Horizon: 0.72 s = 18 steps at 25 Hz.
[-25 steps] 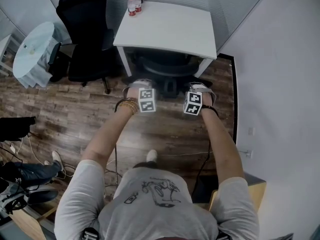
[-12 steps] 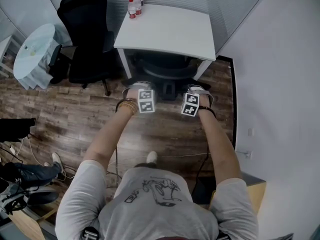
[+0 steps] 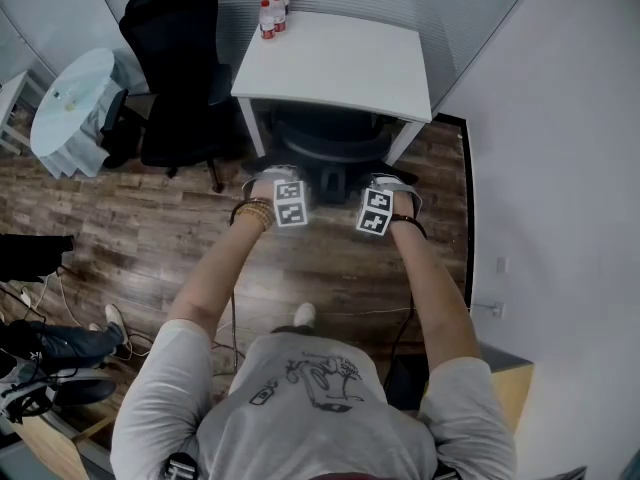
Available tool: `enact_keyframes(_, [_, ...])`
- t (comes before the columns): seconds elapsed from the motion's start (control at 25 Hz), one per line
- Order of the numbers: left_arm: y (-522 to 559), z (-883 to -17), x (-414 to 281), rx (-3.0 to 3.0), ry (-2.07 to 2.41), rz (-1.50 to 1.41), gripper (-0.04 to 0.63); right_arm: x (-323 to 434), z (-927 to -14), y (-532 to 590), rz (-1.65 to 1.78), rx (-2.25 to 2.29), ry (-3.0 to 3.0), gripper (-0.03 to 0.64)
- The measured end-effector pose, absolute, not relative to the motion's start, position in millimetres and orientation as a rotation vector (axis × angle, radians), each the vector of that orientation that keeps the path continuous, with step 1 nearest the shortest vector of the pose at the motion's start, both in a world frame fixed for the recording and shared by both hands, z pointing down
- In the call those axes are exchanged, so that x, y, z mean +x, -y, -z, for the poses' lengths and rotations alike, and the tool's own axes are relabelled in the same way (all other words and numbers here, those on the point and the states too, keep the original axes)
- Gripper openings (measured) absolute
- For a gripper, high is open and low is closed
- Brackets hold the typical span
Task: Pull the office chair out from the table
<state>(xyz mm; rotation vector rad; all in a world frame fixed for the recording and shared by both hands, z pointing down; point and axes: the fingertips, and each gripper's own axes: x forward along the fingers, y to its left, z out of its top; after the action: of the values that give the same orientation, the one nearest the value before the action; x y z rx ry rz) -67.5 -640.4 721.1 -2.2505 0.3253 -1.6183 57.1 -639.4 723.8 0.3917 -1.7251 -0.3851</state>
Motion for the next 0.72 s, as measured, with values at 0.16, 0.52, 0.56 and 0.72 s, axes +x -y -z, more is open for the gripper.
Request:
enact_keyframes(0.16, [636, -721, -68, -2.238, -0.316, 1.641, 0.084, 57, -724, 635, 0.377, 0.406, 1.718, 0.097])
enact_keyframes(0.52, [617, -722, -72, -2.233, -0.304, 1.655, 0.086, 53, -723, 614, 0.378, 0.390, 1.720, 0.095])
enact_keyframes(0.56, [614, -721, -69, -2.233, -0.304, 1.652, 0.086, 56, -723, 611, 0.376, 0.390, 1.717, 0.095])
enact_keyframes(0.72, [599, -722, -57, -2.236, -0.291, 1.644, 0.086, 69, -724, 600, 0.365, 0.403, 1.714, 0.098])
